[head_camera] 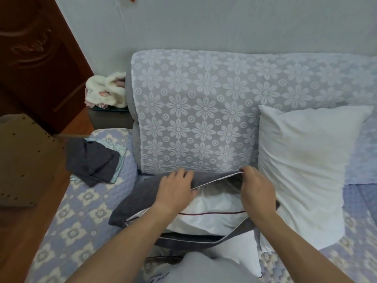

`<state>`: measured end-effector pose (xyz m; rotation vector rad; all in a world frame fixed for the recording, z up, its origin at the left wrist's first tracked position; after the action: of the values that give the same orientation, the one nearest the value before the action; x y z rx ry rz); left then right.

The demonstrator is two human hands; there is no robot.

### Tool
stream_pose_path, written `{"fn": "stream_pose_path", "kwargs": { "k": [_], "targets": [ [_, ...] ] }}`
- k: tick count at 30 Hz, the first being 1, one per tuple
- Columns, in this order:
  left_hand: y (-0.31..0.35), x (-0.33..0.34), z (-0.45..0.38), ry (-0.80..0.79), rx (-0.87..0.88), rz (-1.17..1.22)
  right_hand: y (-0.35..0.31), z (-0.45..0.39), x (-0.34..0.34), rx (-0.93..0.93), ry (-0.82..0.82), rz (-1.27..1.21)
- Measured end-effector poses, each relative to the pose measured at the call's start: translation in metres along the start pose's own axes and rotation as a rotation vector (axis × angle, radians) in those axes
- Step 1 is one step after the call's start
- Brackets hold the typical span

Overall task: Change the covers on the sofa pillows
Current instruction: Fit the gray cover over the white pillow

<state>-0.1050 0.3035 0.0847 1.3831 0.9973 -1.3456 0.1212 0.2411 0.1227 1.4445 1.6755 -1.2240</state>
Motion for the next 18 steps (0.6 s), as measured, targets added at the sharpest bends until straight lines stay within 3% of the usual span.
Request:
{"fn": "stream_pose_path", "kwargs": {
  "k": [4,9,11,14,16,18],
  "targets": [
    [-0.056,-0.009,0.001,0.02,-0.101,-0.058,0.023,-0.006,-0.012,-0.023,0.053,0.098],
    [-0.14,-0.008,0.067,-0.027,-0.242,-0.099,0.103,0.046,0.002,0.091,-0.15,0.304],
    [-0.141,-0.015,0.062,-0.031,-0.266,-0.034,0.123,0.06,0.008,0.103,-0.195,0.35],
    [-0.122,-0.045,0.027,0.095,-0.284,0.057,0.122,0.042,0.007,0.109,-0.284,0.276],
    [-0.103,-0.063,0.014,0.116,-0.252,0.06,0.09,0.043,0.01,-0.011,-0.31,0.146],
    [-0.085,-0.077,0.009,0.122,-0.202,0.072,0.067,0.055,0.022,-0.131,-0.439,0.114]
  ]
}}
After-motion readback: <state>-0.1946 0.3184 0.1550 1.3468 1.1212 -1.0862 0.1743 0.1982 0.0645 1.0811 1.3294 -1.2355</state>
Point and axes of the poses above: each hand's wrist, its own z-axis away from the middle knuckle, its own x-axis out of the palm, y = z × x, the point moved 4 cm from there along -z, towards the middle knuckle, and after that the axes turned 9 degrees about -x, right-handed, at the moved point
